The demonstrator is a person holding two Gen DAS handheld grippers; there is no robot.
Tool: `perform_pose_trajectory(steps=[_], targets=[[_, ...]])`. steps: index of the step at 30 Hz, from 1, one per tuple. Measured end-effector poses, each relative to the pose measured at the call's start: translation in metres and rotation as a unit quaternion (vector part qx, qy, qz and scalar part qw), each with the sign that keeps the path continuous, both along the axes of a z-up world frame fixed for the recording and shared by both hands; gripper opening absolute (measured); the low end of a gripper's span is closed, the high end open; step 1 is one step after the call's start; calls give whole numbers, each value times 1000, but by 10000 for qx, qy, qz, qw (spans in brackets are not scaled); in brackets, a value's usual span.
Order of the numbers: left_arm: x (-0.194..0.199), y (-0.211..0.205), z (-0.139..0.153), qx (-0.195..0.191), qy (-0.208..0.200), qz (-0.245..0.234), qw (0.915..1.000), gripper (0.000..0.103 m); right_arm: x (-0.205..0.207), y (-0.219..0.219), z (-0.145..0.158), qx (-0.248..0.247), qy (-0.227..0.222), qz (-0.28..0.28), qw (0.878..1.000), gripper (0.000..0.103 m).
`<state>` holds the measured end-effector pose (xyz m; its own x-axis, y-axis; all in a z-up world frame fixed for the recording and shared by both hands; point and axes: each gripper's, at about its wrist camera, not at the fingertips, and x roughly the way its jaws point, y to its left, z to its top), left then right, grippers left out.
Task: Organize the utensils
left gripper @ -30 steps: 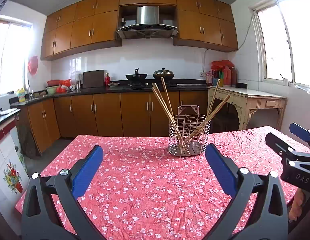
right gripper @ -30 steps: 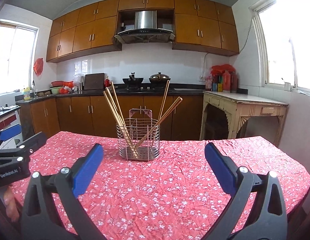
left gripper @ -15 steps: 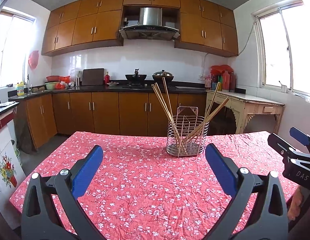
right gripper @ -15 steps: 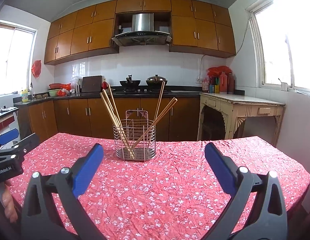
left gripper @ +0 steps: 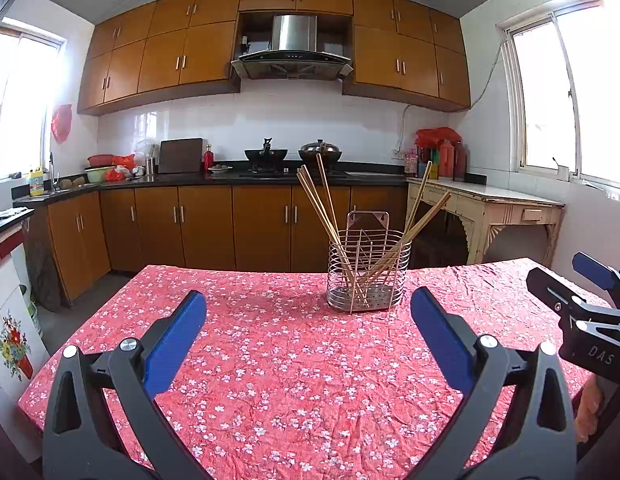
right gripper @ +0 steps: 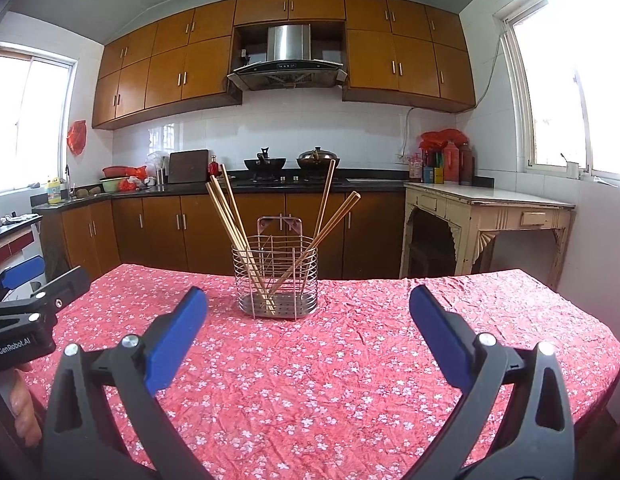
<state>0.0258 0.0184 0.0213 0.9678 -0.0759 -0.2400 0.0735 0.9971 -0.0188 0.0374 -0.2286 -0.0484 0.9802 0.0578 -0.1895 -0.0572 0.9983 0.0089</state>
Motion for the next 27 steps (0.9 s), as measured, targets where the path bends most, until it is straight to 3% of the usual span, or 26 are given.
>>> perform_pose_trajectory(steps=[27], targets=[[-1,-5,-3,17,16,12,10000,101,-3,-3,-2,45,-65,-28,10000,99]])
